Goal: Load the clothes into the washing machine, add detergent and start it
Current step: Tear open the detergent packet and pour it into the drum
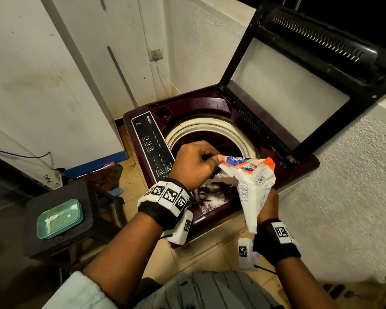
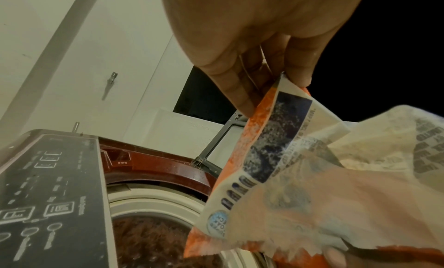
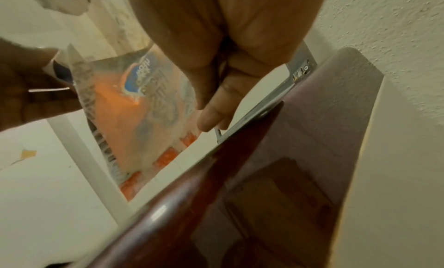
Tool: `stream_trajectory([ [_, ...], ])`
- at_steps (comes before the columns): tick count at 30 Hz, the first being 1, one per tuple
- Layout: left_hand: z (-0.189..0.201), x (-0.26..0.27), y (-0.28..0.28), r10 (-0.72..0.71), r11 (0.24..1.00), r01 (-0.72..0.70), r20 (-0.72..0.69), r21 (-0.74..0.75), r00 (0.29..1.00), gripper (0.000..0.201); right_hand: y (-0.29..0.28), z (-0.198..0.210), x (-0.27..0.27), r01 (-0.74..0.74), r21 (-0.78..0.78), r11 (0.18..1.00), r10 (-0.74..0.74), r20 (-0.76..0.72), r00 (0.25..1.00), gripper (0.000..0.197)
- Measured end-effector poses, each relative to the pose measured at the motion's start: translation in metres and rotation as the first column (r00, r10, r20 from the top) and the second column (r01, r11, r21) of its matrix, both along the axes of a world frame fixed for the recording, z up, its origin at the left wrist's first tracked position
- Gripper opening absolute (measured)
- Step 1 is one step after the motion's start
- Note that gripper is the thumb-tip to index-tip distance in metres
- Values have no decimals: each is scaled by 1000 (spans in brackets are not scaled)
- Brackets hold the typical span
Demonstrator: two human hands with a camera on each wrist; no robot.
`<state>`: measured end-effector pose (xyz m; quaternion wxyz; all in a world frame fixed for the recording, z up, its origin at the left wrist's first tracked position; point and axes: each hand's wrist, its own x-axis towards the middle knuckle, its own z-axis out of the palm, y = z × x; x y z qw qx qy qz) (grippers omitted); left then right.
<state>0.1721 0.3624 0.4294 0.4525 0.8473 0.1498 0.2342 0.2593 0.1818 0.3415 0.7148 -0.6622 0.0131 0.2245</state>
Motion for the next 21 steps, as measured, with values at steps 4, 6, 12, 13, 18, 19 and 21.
stream_trajectory([
  [4, 5, 3, 0, -7, 1000, 7, 9, 27, 1000, 8, -2, 0, 3, 44, -24, 999, -42, 76, 996, 19],
  [6, 3, 3, 1, 1, 1000, -1, 14, 23, 1000, 8, -7, -19, 7, 25, -18, 1000, -23, 109, 994, 19],
  [12, -5, 3, 4, 57, 997, -57, 4, -46, 998, 8, -12, -18, 7, 30, -122, 992, -4, 204, 979, 20],
  [13, -5, 4, 4, 61, 997, -61, 0, -39, 998, 8, -10, -11, 7, 30, -145, 989, 1, 206, 978, 21],
  [18, -12, 7, 12, 94, 990, -99, -57, -96, 994, 10, -5, -11, 16, -36, -222, 974, 74, 164, 984, 25],
  [19, -13, 8, 14, 98, 986, -108, -78, -130, 992, 10, -3, -7, 13, -34, -190, 981, 62, 141, 988, 16],
  [21, -17, 8, 18, 132, 963, -153, -105, -221, 986, 11, 1, -5, 18, -17, -156, 988, 38, 132, 991, 16],
])
